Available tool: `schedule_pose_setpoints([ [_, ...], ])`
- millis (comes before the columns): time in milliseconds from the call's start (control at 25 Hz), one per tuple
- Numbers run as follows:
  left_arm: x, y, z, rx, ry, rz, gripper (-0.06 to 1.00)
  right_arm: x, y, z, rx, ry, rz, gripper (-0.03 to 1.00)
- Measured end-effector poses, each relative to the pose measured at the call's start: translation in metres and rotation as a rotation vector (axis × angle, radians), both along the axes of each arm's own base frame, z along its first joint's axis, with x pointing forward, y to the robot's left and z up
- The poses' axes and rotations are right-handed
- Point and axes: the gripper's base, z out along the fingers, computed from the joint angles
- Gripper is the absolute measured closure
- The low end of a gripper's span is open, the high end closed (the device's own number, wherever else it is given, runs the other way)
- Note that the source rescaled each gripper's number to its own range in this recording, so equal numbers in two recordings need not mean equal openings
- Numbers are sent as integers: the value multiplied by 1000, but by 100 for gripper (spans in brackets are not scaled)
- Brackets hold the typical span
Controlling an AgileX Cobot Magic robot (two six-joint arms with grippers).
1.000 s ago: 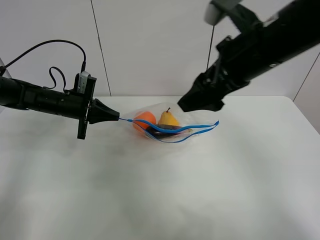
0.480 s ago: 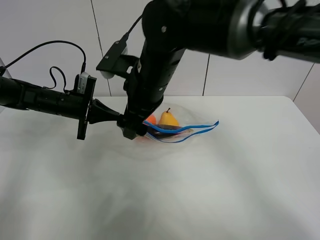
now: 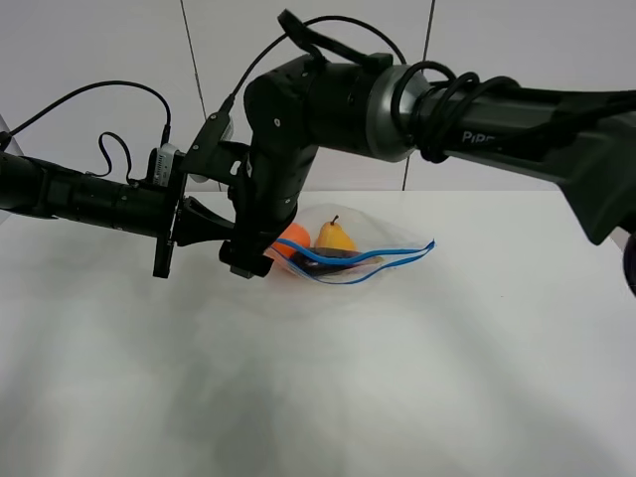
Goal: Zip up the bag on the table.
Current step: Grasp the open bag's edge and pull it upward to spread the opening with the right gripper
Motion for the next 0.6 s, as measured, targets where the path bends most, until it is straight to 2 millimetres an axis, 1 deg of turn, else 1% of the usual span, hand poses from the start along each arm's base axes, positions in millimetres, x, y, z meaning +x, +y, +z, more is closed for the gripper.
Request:
schedule_pose_setpoints([
  [160, 0, 0, 0, 0, 0, 0, 94, 3, 3, -9, -3, -1, 2, -2],
  [240, 0, 0, 0, 0, 0, 0, 94, 4, 5, -11, 13, -15, 6, 3],
  [360, 0, 0, 0, 0, 0, 0, 94, 6, 7, -13, 27, -25, 6, 6],
  [520, 0, 0, 0, 0, 0, 0, 94, 8, 8, -22, 18, -11, -4, 7],
  [600, 0, 0, 0, 0, 0, 0, 94, 9, 7, -23, 17, -11, -7, 7],
])
